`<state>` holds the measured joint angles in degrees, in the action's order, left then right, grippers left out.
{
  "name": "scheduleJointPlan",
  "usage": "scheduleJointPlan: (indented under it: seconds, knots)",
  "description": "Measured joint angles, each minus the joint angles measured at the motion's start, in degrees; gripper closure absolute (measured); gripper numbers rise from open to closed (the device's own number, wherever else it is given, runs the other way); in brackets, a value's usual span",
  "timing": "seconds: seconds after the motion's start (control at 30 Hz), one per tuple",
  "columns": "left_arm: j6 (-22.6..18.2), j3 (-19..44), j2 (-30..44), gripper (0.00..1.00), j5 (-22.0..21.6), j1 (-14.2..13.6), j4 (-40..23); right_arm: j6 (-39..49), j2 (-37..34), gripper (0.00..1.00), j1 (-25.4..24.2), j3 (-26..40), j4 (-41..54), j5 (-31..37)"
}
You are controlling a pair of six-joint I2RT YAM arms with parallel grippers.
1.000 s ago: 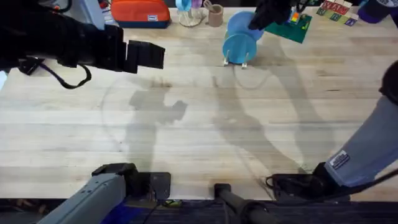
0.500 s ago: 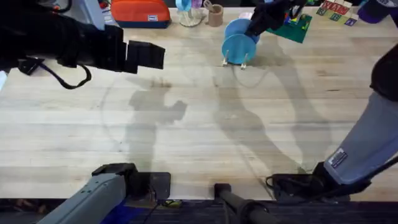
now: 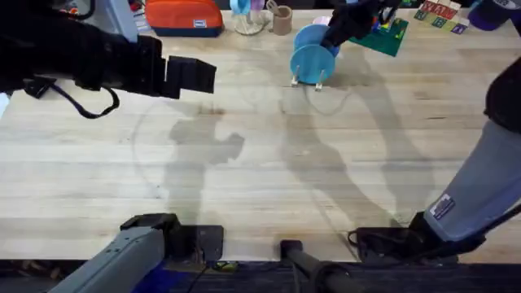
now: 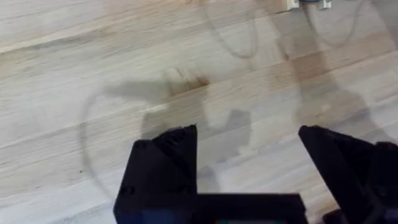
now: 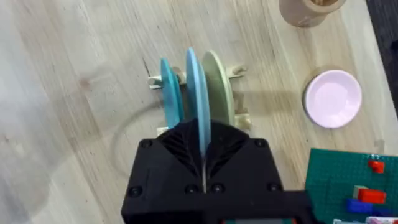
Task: Pick up the plates from the table one by one and place each into a slot on the dish rack.
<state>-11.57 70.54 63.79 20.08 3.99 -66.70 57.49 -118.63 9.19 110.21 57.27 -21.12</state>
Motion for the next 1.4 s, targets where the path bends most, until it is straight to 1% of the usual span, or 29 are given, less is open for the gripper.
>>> scheduleJointPlan:
  seconds: [0.2, 0.5, 1.17, 1.3, 1.4]
  knots:
    - [0.02, 0.0, 0.0, 0.006, 0.02, 0.0, 0.0, 0.0, 0.0, 0.969, 0.0, -0.02, -0.04, 0.0]
    - [0.0, 0.0, 0.0, 0.006, 0.02, 0.0, 0.0, 0.0, 0.0, 0.867, 0.0, 0.0, -0.24, -0.2]
    - [0.0, 0.02, 0.01, 0.006, 0.0, 0.0, 0.0, -0.02, 0.25, 0.856, 0.02, 0.0, -0.24, -0.35]
    - [0.01, 0.0, 0.0, 0.006, 0.0, 0.0, 0.0, -0.02, 2.36, 0.855, 0.02, 0.0, -0.2, 0.13]
    - [0.01, 0.0, 0.0, 0.006, 0.0, 0.0, 0.0, -0.08, 5.38, 0.854, 0.02, 0.0, -0.22, 0.77]
